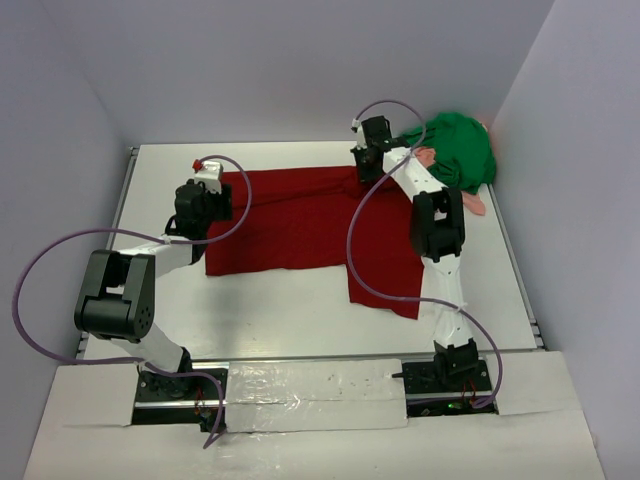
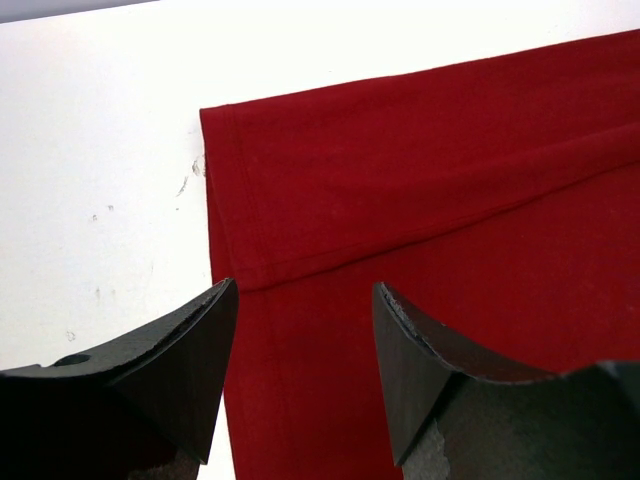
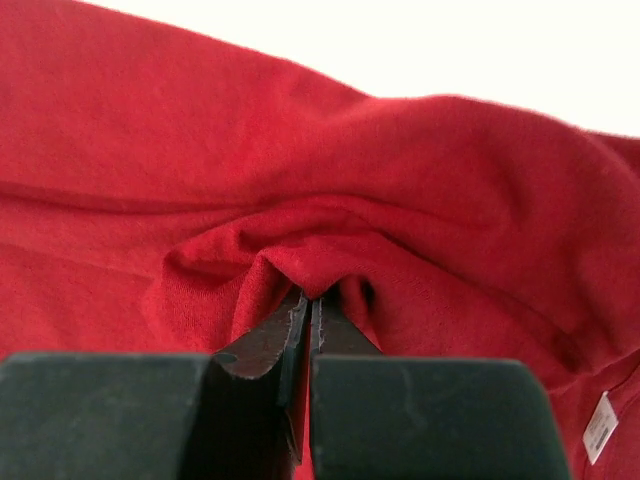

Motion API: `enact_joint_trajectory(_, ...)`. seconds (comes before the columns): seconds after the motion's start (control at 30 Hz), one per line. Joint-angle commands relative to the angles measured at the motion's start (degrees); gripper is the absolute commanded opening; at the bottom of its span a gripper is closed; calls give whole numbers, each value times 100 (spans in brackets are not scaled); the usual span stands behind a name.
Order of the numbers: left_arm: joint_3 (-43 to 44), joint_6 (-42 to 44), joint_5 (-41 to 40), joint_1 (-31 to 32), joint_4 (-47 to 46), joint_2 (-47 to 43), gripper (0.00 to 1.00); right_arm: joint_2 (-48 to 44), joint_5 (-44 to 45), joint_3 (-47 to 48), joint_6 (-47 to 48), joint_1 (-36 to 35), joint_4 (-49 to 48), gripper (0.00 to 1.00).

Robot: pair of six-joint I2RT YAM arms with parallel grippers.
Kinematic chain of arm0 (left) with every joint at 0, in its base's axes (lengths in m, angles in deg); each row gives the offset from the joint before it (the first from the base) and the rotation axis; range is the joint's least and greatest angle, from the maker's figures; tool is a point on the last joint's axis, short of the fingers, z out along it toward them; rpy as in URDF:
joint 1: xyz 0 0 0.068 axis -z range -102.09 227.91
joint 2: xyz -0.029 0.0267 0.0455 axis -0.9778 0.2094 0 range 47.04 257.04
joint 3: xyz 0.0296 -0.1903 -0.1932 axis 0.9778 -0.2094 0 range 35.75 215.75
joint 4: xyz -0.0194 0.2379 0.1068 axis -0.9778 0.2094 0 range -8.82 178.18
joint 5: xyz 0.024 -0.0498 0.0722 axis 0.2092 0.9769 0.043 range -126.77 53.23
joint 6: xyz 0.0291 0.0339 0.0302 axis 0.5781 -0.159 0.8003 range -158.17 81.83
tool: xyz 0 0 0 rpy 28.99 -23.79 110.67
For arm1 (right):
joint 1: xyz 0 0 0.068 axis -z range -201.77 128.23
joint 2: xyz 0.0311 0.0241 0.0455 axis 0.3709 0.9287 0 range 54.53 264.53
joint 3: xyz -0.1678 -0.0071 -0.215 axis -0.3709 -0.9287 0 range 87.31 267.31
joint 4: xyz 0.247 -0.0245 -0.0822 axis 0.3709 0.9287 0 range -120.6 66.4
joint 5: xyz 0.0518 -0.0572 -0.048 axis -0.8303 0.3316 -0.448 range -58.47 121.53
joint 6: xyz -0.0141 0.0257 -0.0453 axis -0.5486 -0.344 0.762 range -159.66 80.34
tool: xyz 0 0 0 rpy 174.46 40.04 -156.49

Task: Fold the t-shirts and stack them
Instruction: Fold the tshirt

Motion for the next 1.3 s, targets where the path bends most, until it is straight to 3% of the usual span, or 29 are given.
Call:
enact_joint_trajectory(0.0, 125, 72, 125, 39, -70, -97, 65, -471, 125, -312, 54, 0, -152, 0)
enact_joint_trajectory(0.1, 143, 63, 134, 39, -44, -71, 65, -385, 247, -243, 80, 9, -276, 0)
enact_joint_trajectory(0.13, 143, 81, 134, 65, -44, -71, 65, -288, 265, -77, 89, 0, -206, 5)
enact_joint_trajectory(0.17, 134, 81, 134, 66, -44, -80, 64, -87, 266, 299, 89, 9, -84, 20)
enact_joint_trajectory(0.27, 99, 81, 134, 74, -52, -115, 65, 38, 494, 566, 89, 18, -38, 51)
enact_joint_trajectory(0.37, 99, 72, 134, 74, -52, -106, 65, -102, 634, 418, 159, 27, -284, 59)
enact_joint_trajectory(0.53, 99, 81, 134, 74, -44, -115, 65, -260, 758, 286, 212, 18, -320, 60)
enact_joint_trajectory(0.97, 134, 81, 134, 92, -17, -97, 65, -1473, 802, -1384, 248, 9, -645, 60)
enact_joint_trajectory(1.27, 99, 89, 134, 110, -26, -115, 65, -1447, 714, -1491, 256, -9, -751, 57)
